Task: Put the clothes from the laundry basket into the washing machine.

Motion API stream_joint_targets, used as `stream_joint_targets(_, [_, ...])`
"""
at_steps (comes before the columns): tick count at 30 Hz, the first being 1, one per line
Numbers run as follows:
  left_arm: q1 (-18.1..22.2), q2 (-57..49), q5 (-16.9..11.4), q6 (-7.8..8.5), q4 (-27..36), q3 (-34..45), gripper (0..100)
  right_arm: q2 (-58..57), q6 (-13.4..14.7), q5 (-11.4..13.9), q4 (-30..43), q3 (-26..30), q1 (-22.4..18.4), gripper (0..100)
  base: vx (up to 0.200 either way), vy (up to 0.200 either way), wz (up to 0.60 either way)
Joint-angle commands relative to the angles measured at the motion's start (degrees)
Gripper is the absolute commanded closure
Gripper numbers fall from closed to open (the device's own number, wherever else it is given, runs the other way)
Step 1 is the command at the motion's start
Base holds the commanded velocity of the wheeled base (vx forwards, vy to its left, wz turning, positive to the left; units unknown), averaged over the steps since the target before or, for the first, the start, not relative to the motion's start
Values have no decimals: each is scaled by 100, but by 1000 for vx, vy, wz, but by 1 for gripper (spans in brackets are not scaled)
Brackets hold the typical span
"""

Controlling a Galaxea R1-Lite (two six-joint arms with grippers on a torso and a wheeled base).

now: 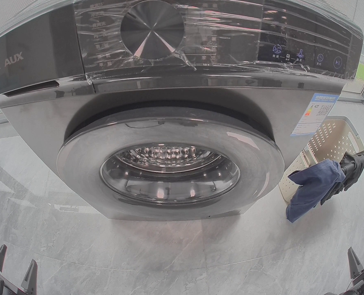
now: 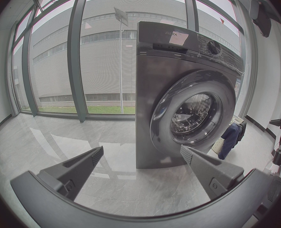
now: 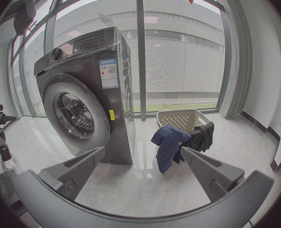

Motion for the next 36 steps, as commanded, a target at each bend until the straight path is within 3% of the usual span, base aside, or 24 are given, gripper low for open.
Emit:
stream_joint_targets(1, [0, -104, 2, -4, -1, 101, 0, -93, -2, 1, 0, 101, 2, 0, 200, 0, 0])
stream_joint_targets(5, [0, -104, 2, 5, -1, 101, 0, -93, 6, 1, -9, 101, 2, 0, 200, 0, 0])
stream_joint_targets(20, [0, -104, 2, 5, -1, 101, 0, -93, 6, 1, 0, 101, 2, 0, 0, 0, 120])
stream_joint_targets(26, [0, -104, 2, -4, -1, 101, 0, -93, -2, 1, 0, 101, 2, 0, 200, 0, 0])
stream_joint_targets(36, [0, -104, 2, 5, -1, 101, 0, -93, -2, 1, 0, 101, 2, 0, 0, 0, 120])
